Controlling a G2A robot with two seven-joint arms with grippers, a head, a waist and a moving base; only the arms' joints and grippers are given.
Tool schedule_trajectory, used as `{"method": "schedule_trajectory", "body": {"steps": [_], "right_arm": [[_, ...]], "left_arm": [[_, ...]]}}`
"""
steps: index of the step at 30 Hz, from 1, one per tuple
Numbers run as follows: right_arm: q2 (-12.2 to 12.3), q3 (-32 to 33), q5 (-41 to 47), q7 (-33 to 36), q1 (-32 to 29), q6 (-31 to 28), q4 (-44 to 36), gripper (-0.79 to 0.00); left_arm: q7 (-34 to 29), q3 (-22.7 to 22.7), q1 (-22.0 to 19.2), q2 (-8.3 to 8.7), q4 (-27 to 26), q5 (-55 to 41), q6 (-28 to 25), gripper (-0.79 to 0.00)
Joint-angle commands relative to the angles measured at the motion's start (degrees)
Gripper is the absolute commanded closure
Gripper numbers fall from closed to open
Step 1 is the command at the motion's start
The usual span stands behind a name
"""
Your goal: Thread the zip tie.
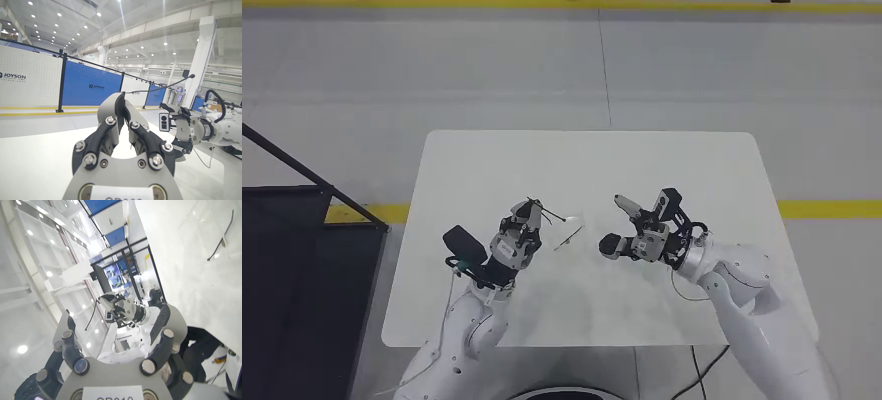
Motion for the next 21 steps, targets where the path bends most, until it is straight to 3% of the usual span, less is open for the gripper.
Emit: {"method": "schedule_trajectory", "body": {"steps": [1, 10, 11, 13, 17, 19, 21], "right_arm": [[-0.1, 0.0, 0.3, -2.2, -1.2, -0.6, -1.0, -0.785], [-0.1, 0.0, 0.3, -2.2, -1.2, -0.6, -1.0, -0.785], [-0.2, -0.6, 0.8, 0.2, -1.1, -2.3, -1.7, -0.785], [-0.1, -1.3, -1.1, 6.5, -0.1, -8.3, 0.4, -0.785], [-0.1, -2.5, -14.3, 5.4, 0.0, -24.2, 1.4, -0.785], [0.0, -3.1, -18.8, 8.7, -1.1, -34.2, 2.7, -0.785], [0.0, -2.4, -22.4, 6.1, -1.6, -37.4, 4.4, -0.785]], "left_arm": [[-0.4, 0.1, -0.1, -0.03, 0.0, 0.0, 0.2, 0.000], [-0.4, 0.1, -0.1, -0.03, 0.0, 0.0, 0.2, 0.000], [-0.4, 0.1, -0.1, -0.03, 0.0, 0.0, 0.2, 0.000], [-0.4, 0.1, -0.1, -0.03, 0.0, 0.0, 0.2, 0.000], [-2.7, -0.1, 0.2, 0.04, -0.5, 0.0, -0.1, 0.000], [-4.3, -0.4, 0.3, 0.15, -0.5, 0.5, -0.7, 0.000], [-5.5, -0.6, 0.3, 0.22, -0.6, 0.8, -1.2, 0.000]]}}
